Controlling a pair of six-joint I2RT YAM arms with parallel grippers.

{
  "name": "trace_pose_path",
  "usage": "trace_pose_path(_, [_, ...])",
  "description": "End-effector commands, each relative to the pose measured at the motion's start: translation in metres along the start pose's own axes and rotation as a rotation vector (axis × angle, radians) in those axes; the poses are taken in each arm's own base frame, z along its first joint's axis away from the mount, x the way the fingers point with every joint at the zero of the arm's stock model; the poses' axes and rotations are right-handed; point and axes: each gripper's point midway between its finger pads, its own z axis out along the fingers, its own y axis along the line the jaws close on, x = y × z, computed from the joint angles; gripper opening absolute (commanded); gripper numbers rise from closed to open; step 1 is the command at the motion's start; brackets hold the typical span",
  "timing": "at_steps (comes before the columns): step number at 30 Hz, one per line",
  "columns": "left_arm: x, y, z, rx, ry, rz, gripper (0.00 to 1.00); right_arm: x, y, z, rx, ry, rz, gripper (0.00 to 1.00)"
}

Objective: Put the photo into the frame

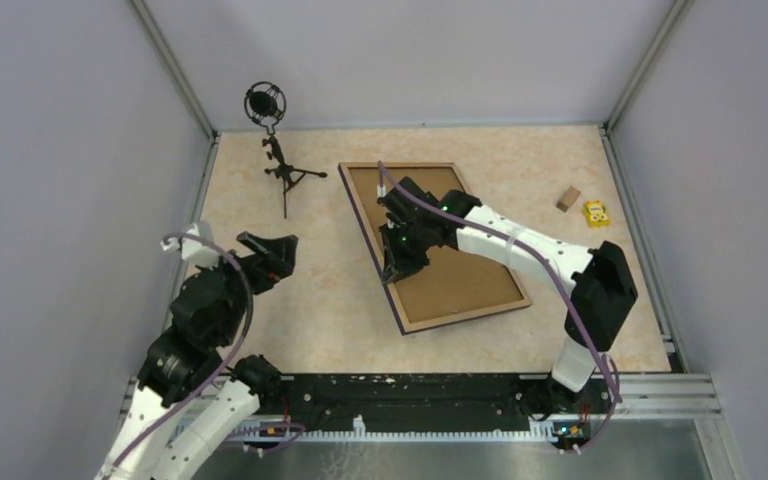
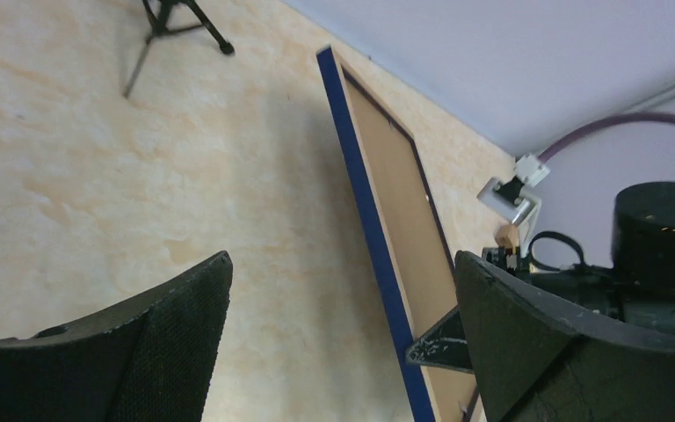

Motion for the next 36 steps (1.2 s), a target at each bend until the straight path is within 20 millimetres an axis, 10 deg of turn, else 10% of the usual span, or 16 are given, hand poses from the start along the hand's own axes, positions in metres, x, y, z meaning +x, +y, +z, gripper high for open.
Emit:
trace_pose_path(1, [0.056,-0.033,0.027,0.031,0.298,-0.092,0.98,-0.022,0.042,-0.034,-0.228,-0.106,-0.048,0.00])
trace_pose_path(10, [0.134,-0.085,0.079,0.106,0.718,-0.100,0.99,-0.024,0.030,-0.037,-0.268,-0.138,-0.029,0.00])
trace_pose_path(19, [0.187,-0.059,0.102,-0.014,0.780,-0.277,0.86,-0.027,0.027,-0.043,-0.297,-0.180,-0.029,0.00])
trace_pose_path(30, [0.210,-0.053,0.129,-0.047,0.806,-0.348,0.68,-0.026,0.029,-0.046,-0.345,-0.211,-0.037,0.00])
trace_pose_path(36, [0.205,-0.051,0.137,-0.013,0.788,-0.354,0.34,-0.023,0.017,-0.048,-0.305,-0.252,-0.131,0.00])
